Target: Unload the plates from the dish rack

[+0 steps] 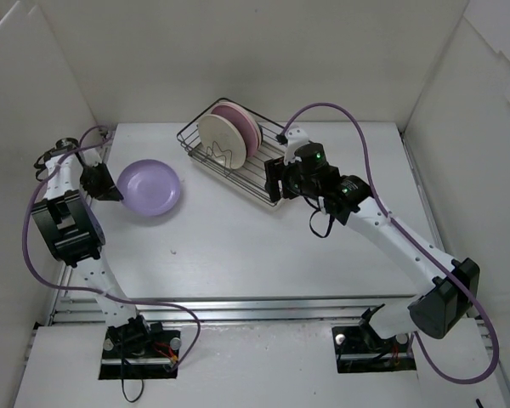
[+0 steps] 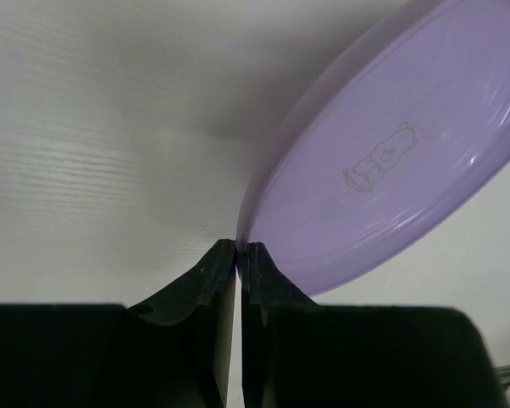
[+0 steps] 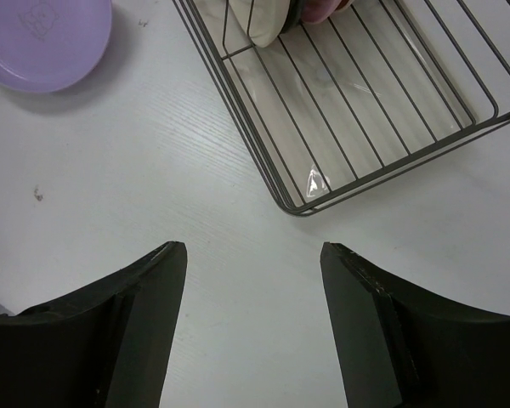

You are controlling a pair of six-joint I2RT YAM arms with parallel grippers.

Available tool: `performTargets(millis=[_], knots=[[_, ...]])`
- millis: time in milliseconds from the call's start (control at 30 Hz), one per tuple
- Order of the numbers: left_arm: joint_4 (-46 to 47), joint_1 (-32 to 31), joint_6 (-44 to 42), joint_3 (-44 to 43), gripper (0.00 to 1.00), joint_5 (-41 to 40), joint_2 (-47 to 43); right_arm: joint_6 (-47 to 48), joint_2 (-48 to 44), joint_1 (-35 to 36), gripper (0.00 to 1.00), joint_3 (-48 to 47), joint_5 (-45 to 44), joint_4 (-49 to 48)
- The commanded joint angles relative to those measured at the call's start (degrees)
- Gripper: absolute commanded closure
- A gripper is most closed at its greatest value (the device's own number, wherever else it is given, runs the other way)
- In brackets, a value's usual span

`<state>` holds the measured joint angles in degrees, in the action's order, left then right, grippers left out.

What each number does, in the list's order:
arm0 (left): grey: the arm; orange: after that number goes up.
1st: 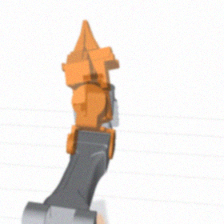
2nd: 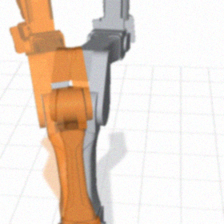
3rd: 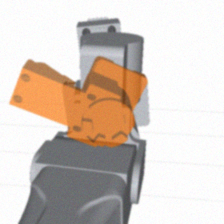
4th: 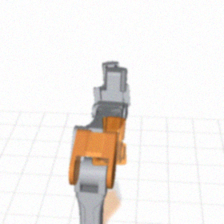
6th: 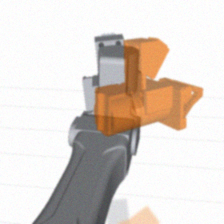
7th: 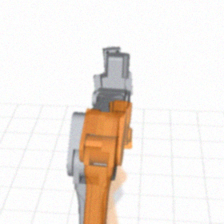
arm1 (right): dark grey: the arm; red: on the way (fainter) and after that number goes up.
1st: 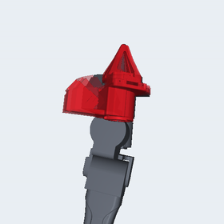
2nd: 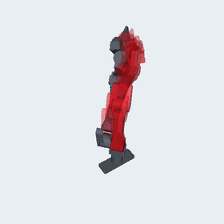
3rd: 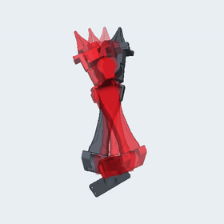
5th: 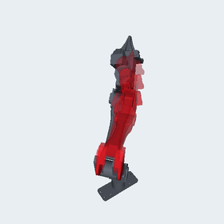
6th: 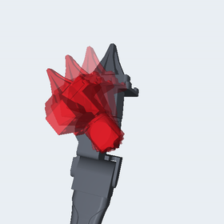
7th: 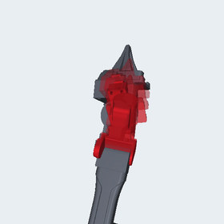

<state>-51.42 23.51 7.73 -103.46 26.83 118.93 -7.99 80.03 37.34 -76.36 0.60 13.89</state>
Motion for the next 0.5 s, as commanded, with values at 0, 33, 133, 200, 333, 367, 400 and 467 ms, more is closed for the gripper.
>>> performTargets(millis=[0, 33, 133, 200, 333, 367, 400, 467], knots=[[-2.02, 0.22, 1.33, 1.05, 1.00, 0.24, -2.13, -0.36, -2.42, 0.54, 0.35, -0.37, -2.44, -2.02], [-2.54, 0.75, 0.98, 1.59, 1.00, 0.33, -1.78, -0.36, -2.16, 0.71, 0.35, -0.55, -2.62, -2.11], [-2.20, 1.36, 1.59, 3.96, 1.00, 1.46, -0.81, -0.54, -1.46, 0.80, 0.35, -1.51, -2.89, -2.38], [-2.11, 1.37, 1.24, 4.32, 1.00, 2.08, -0.28, -0.54, -1.11, 0.72, 0.35, -2.65, -2.71, -2.11], [-2.63, 1.37, 1.06, 3.70, 0.87, 1.04, -0.11, -0.01, -0.66, 0.80, 0.35, -3.89, -2.62, -2.02], [-2.72, 1.37, 1.06, 3.53, 0.81, 0.77, -0.11, 0.16, -0.66, 0.89, 0.35, -3.97, -2.62, -2.11], [-2.81, 1.37, 1.15, 3.09, 0.68, 0.25, -0.02, 0.17, -0.66, 1.06, 0.35, -4.06, -2.71, -2.11], [-3.33, 1.37, 1.24, 2.65, 0.65, -0.81, 0.07, 0.25, -0.93, 0.98, 0.35, -3.97, -2.89, -2.11]])
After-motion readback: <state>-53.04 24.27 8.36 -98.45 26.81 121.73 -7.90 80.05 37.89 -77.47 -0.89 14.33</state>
